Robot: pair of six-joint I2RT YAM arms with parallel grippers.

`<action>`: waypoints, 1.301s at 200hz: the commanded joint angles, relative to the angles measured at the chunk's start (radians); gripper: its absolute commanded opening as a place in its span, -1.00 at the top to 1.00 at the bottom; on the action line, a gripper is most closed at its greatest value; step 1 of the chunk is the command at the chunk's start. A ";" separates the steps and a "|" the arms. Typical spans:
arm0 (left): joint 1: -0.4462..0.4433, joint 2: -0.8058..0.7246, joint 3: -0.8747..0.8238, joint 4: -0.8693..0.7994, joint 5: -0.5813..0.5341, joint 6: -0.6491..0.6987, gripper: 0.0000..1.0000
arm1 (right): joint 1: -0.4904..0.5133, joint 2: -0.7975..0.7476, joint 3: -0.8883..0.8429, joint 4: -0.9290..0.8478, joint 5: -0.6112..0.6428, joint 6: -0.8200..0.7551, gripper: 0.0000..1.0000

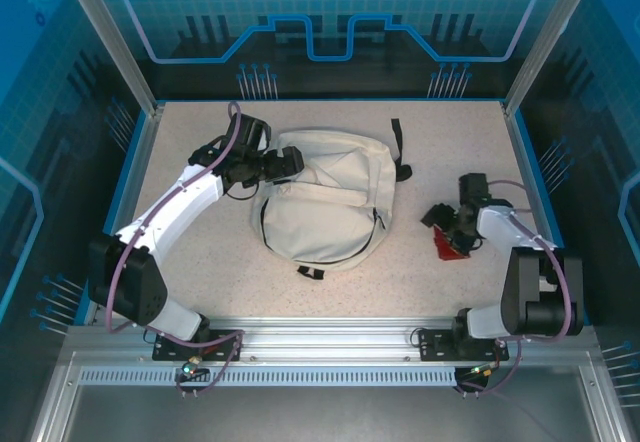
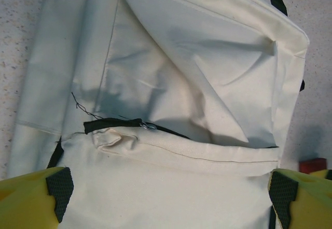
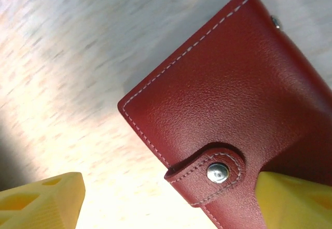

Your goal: Pack books, pencil case, and school supplies into a backpack

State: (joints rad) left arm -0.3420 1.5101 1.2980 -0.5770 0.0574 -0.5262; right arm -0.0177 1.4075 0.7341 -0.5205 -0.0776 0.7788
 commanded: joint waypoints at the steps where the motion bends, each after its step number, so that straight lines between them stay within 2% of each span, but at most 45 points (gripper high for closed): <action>1: 0.008 -0.005 -0.021 0.025 0.052 -0.027 -0.97 | 0.110 0.030 0.026 0.027 -0.065 0.115 -0.71; 21: 0.008 -0.004 -0.028 0.034 0.064 -0.033 -0.97 | 0.168 0.032 0.081 -0.004 -0.059 0.097 -0.67; 51: 0.008 -0.005 -0.029 0.035 0.073 -0.035 -0.98 | 0.163 -0.009 0.139 -0.110 0.020 -0.040 -0.65; 80: 0.008 -0.007 -0.031 0.037 0.076 -0.035 -0.98 | 0.088 -0.011 0.140 -0.138 0.049 -0.245 -0.59; 114: 0.007 -0.006 -0.031 0.040 0.087 -0.044 -0.97 | -0.029 0.059 0.139 -0.132 -0.035 -0.389 -0.27; 195: 0.008 -0.007 -0.031 0.035 0.091 -0.050 -0.97 | -0.064 0.128 0.085 -0.082 -0.085 -0.386 0.15; 225: 0.008 -0.005 -0.029 0.034 0.094 -0.049 -0.97 | -0.058 0.145 0.073 -0.088 -0.077 -0.372 0.25; 260: 0.008 -0.006 -0.030 0.031 0.094 -0.047 -0.97 | -0.006 0.116 0.055 -0.123 -0.076 -0.304 0.30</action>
State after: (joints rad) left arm -0.3420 1.5101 1.2758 -0.5434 0.1291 -0.5533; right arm -0.0639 1.5433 0.8169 -0.6018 -0.1387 0.4221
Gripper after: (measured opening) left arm 0.987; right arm 0.353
